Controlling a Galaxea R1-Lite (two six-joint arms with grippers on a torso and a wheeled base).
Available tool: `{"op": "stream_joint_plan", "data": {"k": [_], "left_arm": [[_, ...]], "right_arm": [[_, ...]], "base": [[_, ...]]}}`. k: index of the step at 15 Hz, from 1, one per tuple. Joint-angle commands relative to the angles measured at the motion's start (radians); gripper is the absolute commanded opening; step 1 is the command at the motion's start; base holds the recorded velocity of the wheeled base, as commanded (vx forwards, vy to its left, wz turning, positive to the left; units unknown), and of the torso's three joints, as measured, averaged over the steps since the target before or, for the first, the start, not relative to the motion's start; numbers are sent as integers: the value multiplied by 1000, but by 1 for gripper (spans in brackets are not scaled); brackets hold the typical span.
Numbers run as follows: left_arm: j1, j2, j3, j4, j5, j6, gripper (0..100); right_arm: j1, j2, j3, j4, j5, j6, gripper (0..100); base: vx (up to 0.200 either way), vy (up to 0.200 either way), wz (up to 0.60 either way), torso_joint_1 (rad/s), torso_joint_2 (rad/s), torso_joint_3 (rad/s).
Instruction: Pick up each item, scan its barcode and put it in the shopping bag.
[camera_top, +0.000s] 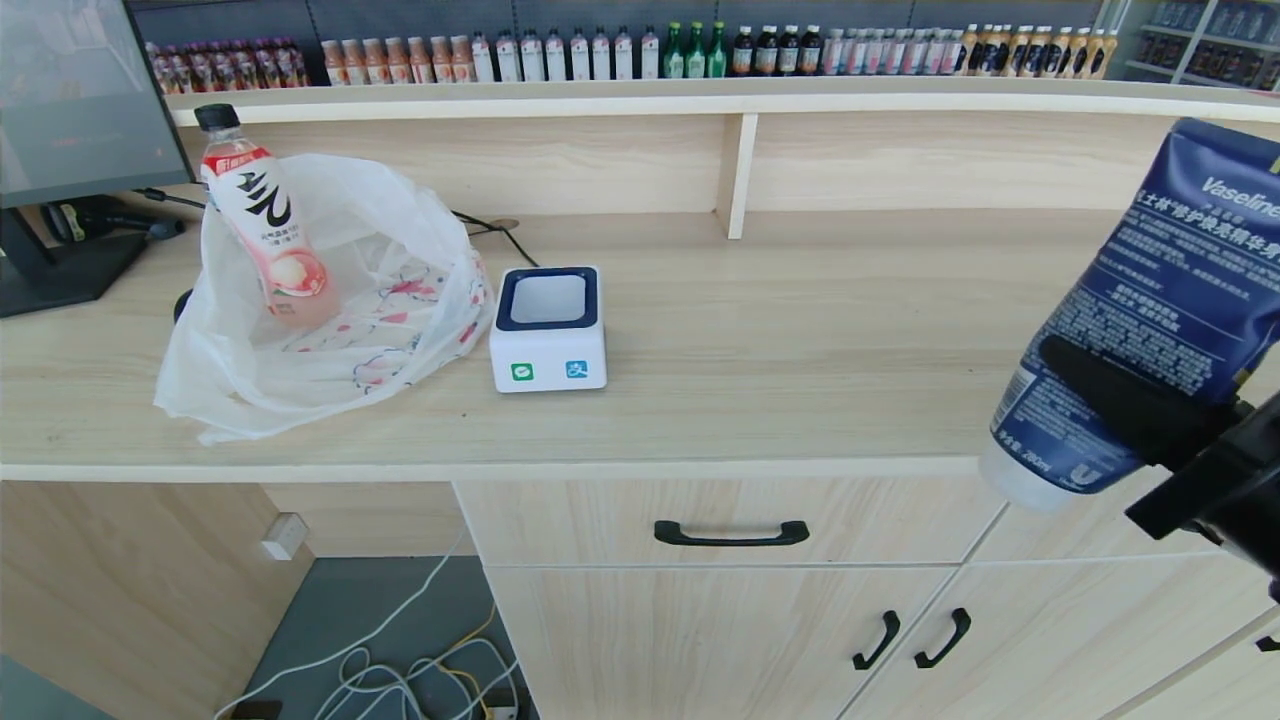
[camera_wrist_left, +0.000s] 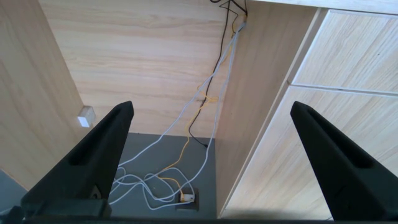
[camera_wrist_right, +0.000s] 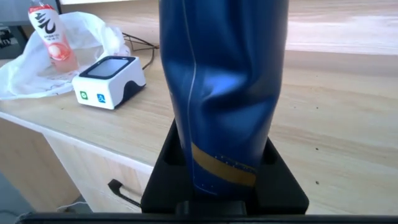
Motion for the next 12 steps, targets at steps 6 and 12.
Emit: {"op": "stream_joint_plan", "data": {"k": [6,12], "left_arm": [[0,0,0,0,0,-1,100],[0,0,0,0,0,-1,100]], "right_arm": [[142,-41,17,1,25,125,0],[139,14,-61,1,177,237,0]], "base": [[0,0,0,0,0,0],[0,0,0,0,0,0]]}}
